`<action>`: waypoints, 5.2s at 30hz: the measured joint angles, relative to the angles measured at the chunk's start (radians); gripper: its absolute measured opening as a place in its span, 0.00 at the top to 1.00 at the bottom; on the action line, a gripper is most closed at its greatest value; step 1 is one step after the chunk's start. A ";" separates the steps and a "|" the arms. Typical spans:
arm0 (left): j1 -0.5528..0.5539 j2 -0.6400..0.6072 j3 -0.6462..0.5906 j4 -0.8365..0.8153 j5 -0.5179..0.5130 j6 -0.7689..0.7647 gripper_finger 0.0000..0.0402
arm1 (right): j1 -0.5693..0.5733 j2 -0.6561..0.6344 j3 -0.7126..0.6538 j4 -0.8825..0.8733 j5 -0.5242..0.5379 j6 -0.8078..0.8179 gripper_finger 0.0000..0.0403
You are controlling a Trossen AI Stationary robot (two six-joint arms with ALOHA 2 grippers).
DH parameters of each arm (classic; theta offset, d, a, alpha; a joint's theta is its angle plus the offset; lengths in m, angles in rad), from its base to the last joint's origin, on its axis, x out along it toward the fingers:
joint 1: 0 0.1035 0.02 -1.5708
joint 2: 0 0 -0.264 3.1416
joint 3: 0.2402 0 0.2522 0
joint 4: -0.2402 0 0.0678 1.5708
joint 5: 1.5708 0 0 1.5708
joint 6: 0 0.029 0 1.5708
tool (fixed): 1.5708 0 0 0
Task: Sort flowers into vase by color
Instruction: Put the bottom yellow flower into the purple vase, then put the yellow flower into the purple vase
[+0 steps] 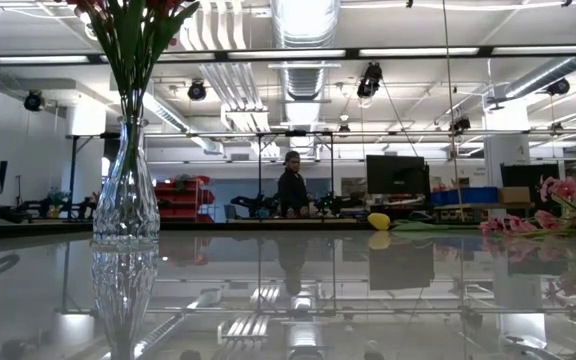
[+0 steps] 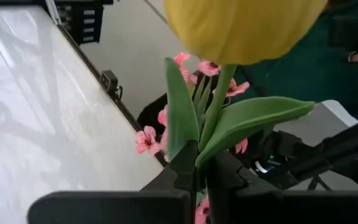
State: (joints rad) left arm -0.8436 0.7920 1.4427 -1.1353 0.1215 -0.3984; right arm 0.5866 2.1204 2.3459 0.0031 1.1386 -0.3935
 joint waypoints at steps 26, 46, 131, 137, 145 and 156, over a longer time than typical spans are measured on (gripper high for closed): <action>-0.225 0.056 -0.230 0.420 -0.071 0.121 1.00 | 0.059 0.000 0.000 -0.076 0.174 0.133 0.37; -0.227 0.071 -0.311 0.455 -0.115 0.187 1.00 | 0.054 0.000 -0.001 -0.077 0.174 0.151 0.36; -0.161 -0.396 -0.726 0.220 -0.714 -0.406 0.47 | -1.463 -0.209 -1.029 -0.760 -1.059 0.455 0.75; -0.116 -0.384 -0.757 0.285 -0.715 -0.396 0.47 | -1.401 -0.285 -1.032 -0.762 -1.059 0.472 0.96; -0.069 -0.351 -0.721 0.291 -0.698 -0.351 0.47 | -1.119 -0.553 -1.028 -0.666 -1.061 0.577 0.97; -0.048 -0.265 -0.473 0.277 -0.755 -0.149 0.46 | -0.623 -0.774 -1.007 -0.293 -0.920 0.659 0.98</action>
State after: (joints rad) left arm -0.8921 0.5273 0.9695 -0.8580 -0.6337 -0.5476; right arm -0.0366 1.3466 1.3387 -0.2899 0.2187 0.2651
